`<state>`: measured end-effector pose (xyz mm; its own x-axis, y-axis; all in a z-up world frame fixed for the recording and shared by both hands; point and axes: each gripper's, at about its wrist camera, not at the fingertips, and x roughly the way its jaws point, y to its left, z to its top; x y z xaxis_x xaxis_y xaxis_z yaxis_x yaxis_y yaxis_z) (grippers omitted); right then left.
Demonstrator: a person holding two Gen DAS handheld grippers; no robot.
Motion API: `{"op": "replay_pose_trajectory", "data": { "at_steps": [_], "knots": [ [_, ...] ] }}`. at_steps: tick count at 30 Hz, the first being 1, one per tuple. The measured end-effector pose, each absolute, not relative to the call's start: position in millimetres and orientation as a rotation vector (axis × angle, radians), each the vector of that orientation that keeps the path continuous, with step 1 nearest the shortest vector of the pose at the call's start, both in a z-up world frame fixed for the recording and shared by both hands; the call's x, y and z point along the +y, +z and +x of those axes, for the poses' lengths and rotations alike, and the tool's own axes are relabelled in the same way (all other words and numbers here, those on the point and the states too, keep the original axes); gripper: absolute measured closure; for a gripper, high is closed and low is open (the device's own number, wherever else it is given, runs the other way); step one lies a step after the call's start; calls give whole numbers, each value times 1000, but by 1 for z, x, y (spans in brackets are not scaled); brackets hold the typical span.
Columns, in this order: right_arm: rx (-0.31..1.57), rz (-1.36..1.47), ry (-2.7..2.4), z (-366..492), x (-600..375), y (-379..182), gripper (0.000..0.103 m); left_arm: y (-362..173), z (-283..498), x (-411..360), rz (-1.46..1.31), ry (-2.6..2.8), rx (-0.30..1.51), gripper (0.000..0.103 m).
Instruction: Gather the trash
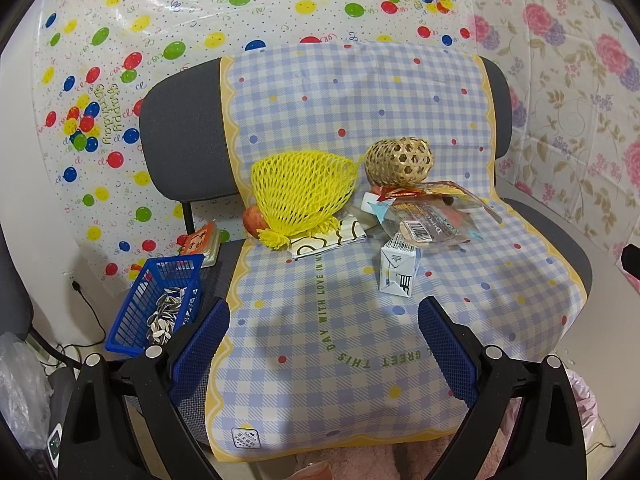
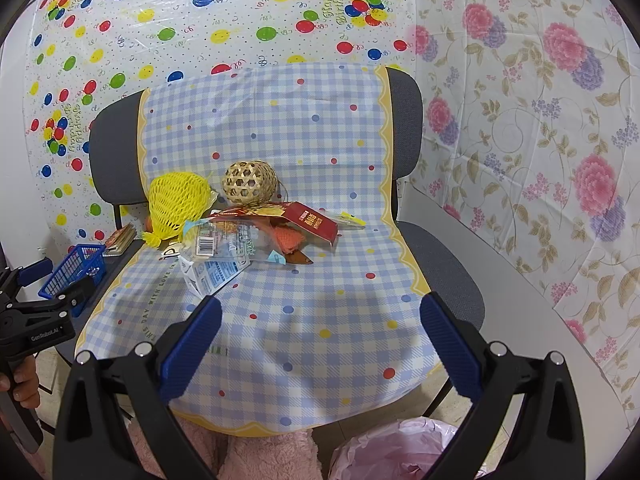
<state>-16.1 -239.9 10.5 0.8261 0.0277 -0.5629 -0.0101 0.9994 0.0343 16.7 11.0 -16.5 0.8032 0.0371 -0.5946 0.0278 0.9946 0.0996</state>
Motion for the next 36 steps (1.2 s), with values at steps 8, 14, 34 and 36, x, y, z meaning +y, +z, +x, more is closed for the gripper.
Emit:
{"op": "replay_pose_trajectory", "data": {
  "at_steps": [8,14,34,36],
  "knots": [
    [606,30,31,-4,-239,3,6,-22,24,19,101,15,659,9],
    [597,56,56,20,-242,-12,6,-38,45,23,75,13,715,9],
    [632,-267,258,118,-155,-73,13,-75,108,29,87,22,763,9],
    [621,-317,255,126,-144,-79,14,-78,113,29,85,11,768,9]
  ]
}}
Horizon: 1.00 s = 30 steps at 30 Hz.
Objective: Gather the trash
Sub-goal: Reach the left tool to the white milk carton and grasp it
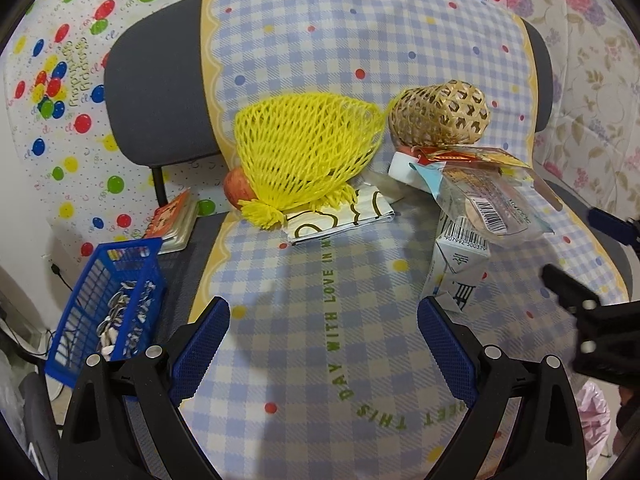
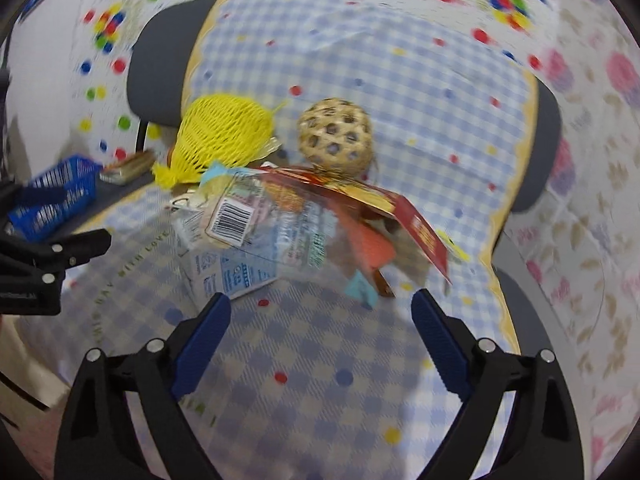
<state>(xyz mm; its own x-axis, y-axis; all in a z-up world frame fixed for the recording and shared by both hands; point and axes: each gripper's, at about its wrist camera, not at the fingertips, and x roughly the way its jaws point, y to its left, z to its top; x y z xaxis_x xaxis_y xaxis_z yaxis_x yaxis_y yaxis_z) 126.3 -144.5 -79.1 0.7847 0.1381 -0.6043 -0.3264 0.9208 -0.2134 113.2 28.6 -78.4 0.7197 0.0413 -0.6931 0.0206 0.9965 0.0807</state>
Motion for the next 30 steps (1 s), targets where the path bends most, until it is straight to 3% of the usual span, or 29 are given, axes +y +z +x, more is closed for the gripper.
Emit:
{"op": "replay_pose_trajectory", "data": {
  "at_steps": [4,8,10,13,16,23,30],
  "knots": [
    [589,-425,253,140,-127,-87,15,-82,122,28,86,-3,769,9],
    [576,-523,257,151,-112,-93,35,-83,127,30,80,-11,770,9],
    [579,-540,259,151,-110,-93,61,-81,125,30,73,-20,766,9],
    [583,-470,286,144,-119,-84,89,-78,118,31,73,-24,753,9],
    [588,-320,342,128,-141,-68,97,-76,110,32,67,-30,743,9],
    [527,79,324,76,-218,-19,98,-72,92,17,69,-106,710,9],
    [529,177,231,51,-257,-25,99,-80,103,-10,75,-185,688,17]
  ]
}}
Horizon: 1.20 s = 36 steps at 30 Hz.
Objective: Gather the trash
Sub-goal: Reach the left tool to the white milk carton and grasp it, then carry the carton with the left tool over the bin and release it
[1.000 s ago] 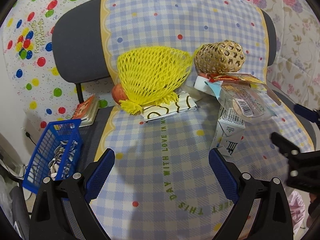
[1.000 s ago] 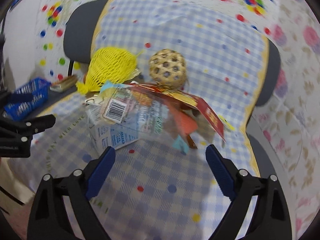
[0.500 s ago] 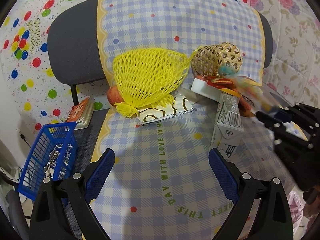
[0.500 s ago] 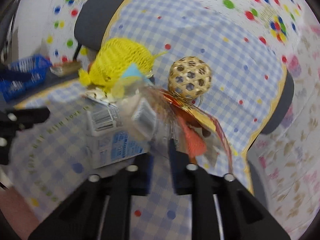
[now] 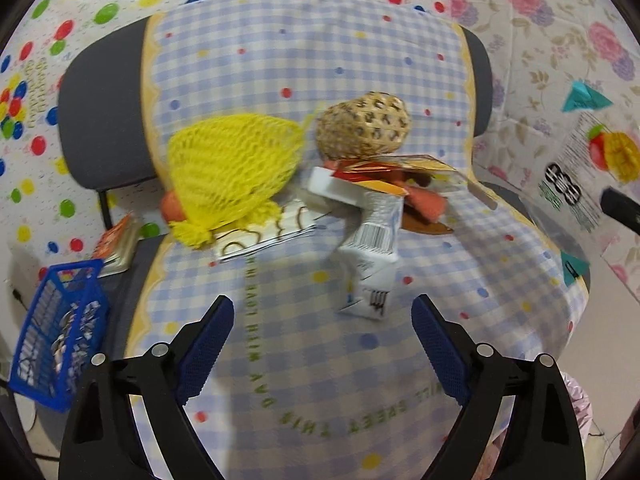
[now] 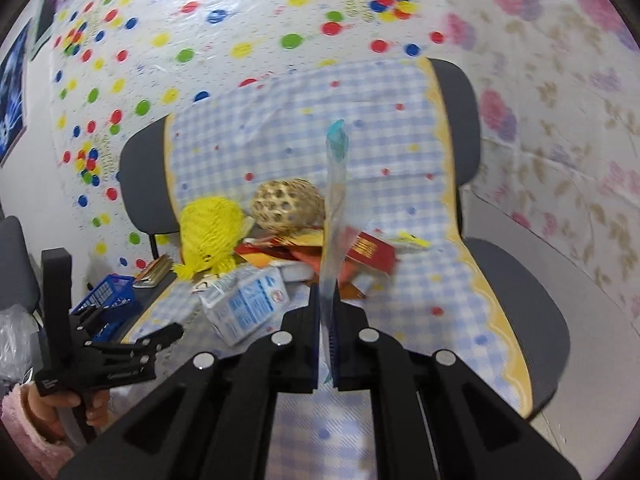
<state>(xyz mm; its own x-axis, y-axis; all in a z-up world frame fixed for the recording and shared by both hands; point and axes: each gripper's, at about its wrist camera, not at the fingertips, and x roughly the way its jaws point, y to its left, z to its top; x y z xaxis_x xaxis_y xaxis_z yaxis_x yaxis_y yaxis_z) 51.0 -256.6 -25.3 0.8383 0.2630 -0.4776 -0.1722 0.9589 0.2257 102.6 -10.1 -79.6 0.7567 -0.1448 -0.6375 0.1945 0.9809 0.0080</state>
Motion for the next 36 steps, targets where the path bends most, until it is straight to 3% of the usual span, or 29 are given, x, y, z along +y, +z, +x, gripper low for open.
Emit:
{"op": "replay_pose_trajectory", "data": {
  "at_steps": [1,2,9,14,28,36],
  "knots": [
    [536,185,229,51,-260,-29,99,-81,106,-14,79,-194,685,24],
    [544,192,227,50,-264,-32,99,-83,109,-18,85,-205,688,39],
    [582,224,217,47,-279,-47,99,-93,134,-45,123,-204,701,40],
    [609,237,224,43,-280,-57,99,-101,140,-51,157,-202,724,64],
    [605,234,270,11,-263,-48,99,-56,31,-23,88,-269,601,65],
    [612,210,195,-30,-272,-46,99,-55,-3,-49,105,-364,560,65]
  ]
}}
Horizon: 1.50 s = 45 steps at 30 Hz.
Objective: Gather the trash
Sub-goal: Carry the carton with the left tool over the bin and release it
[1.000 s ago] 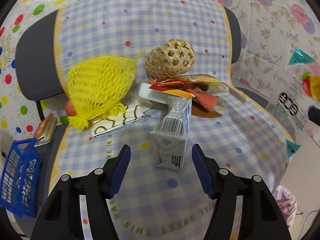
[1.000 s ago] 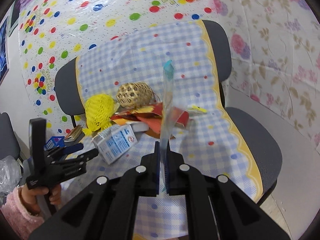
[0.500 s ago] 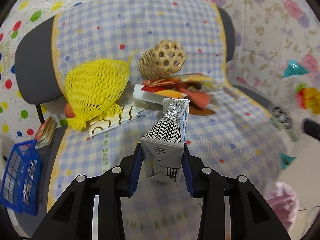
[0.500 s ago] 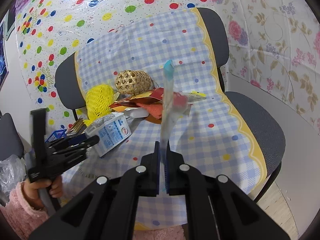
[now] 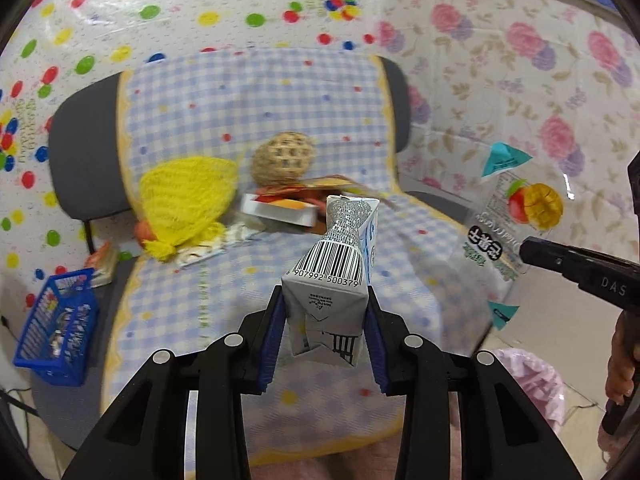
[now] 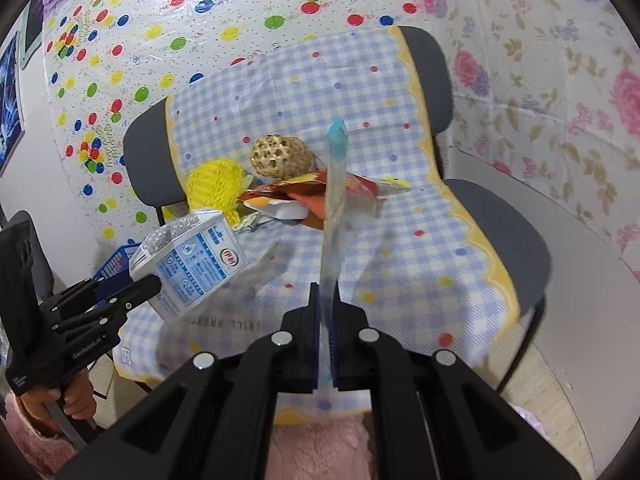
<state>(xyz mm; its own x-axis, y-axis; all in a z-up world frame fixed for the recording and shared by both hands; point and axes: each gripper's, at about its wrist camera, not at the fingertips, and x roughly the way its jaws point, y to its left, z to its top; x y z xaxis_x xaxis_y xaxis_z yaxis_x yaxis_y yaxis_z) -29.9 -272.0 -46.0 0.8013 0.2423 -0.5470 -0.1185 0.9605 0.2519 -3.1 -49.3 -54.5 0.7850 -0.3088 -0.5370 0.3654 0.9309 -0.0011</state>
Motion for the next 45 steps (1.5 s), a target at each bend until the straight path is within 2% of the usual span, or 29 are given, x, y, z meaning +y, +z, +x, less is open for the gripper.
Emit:
{"op": "replay_pose_trajectory", "data": {
  "at_steps": [12,24,26,27,28,29,32,34,36,45],
  "knots": [
    [687,193,-70,-113,-320,-70,99,-80,-42,-149,166,-691,563,64],
    [881,328,-236,-148,-376,-151,98,-129,-53,-227,304,-829,695,64],
    [899,340,-249,-148,-384,-161,92,-138,-52,-236,321,-837,720,64],
    [906,344,-256,-149,-387,-165,79,-143,-52,-240,327,-841,733,64],
    [909,345,-262,-149,-388,-166,60,-146,-52,-243,334,-849,742,64],
    [906,344,-269,-150,-390,-168,55,-148,-52,-247,342,-853,748,64],
    [894,350,-280,-150,-396,-165,54,-152,-51,-258,356,-866,758,64],
    [870,364,-289,-151,-403,-160,54,-154,-51,-264,360,-891,775,61],
    [851,369,-296,-152,-407,-156,54,-154,-53,-266,373,-885,771,33],
    [782,364,-259,-145,-403,-133,54,-136,-32,-223,274,-773,752,30]
  ]
}}
